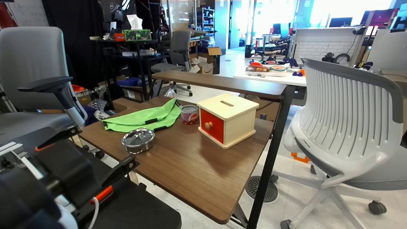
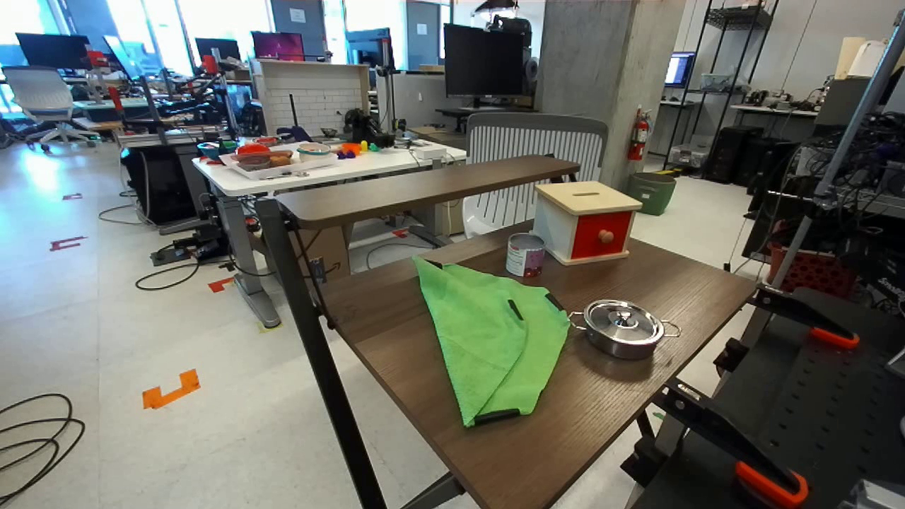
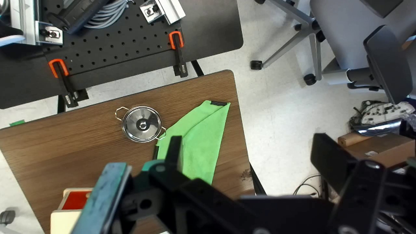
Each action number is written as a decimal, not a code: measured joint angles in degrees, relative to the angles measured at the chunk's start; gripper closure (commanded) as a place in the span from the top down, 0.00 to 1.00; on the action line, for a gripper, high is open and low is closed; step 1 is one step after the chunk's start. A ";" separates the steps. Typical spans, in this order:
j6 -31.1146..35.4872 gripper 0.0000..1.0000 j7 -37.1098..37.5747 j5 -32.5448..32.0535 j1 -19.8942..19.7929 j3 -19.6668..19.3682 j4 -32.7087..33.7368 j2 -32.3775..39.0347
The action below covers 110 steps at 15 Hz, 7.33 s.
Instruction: Move the can to the right
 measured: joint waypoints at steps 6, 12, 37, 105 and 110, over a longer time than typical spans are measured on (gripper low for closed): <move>0.00 1.00 0.00 0.00 0.00 0.00 0.00 0.00; 4.39 1.00 0.02 -0.71 -1.31 1.46 -1.69 1.35; 48.14 1.00 25.40 -11.19 -1.93 -1.31 6.90 47.04; 48.94 0.46 25.93 -10.39 -1.51 -11.61 6.41 54.76; 49.27 0.46 20.78 -9.37 -8.73 -14.73 -0.22 49.23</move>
